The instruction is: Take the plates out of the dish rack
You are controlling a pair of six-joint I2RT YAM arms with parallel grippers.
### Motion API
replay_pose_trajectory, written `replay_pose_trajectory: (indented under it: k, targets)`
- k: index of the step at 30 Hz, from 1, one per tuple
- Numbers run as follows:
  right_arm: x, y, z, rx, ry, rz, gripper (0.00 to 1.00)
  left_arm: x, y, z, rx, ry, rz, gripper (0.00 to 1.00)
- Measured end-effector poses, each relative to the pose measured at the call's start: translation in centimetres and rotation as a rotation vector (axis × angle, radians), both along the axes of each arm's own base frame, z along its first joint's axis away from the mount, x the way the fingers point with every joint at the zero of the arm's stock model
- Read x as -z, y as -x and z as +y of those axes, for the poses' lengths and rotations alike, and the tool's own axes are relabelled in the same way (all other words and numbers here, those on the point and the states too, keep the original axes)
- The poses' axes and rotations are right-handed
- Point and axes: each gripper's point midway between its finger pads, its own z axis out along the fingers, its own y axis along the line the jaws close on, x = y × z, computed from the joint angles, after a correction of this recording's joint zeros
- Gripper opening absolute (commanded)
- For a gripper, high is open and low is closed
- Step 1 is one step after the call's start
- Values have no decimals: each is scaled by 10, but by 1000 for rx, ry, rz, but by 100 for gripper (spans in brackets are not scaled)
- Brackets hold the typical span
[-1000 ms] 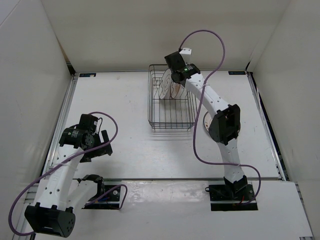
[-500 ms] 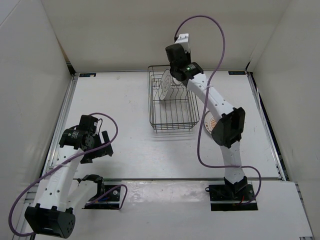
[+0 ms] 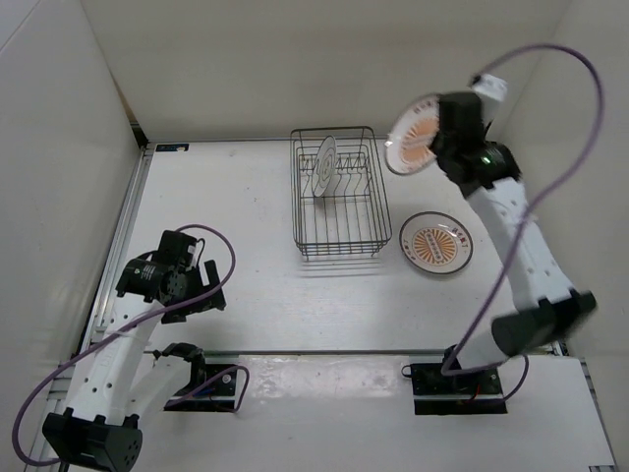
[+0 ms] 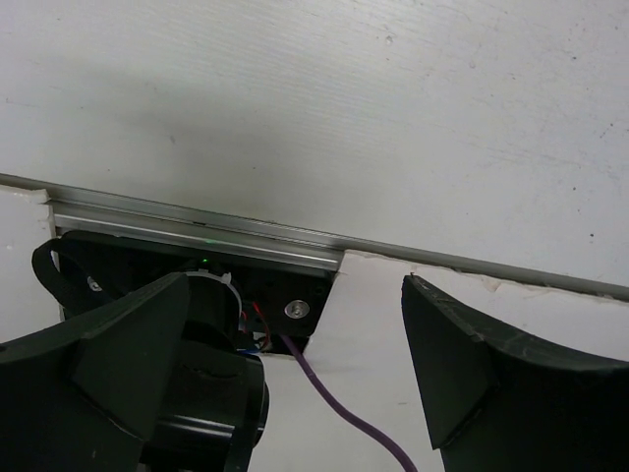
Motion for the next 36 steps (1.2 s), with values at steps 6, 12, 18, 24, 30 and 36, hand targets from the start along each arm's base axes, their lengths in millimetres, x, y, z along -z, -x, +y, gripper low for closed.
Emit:
replay_pose_trajectory:
  k: [6, 12, 18, 24, 30, 36]
  targets:
    - [89, 103, -111, 245, -205, 142, 0, 2, 5, -7, 31, 31, -5, 100]
    - [190, 145, -117, 289, -414, 249, 0, 2, 8, -20, 53, 103, 9, 100]
    - [255, 156, -115, 324, -612, 285, 0, 1, 3, -30, 67, 153, -7, 100]
    - [297, 152, -116, 338, -748, 210, 7, 0, 1, -30, 83, 152, -20, 100]
    - [306, 151, -118, 350, -824, 172, 40, 3, 0, -31, 83, 152, -10, 100]
    - [318, 157, -113, 355, -863, 249, 49, 13, -7, -33, 66, 145, 57, 100]
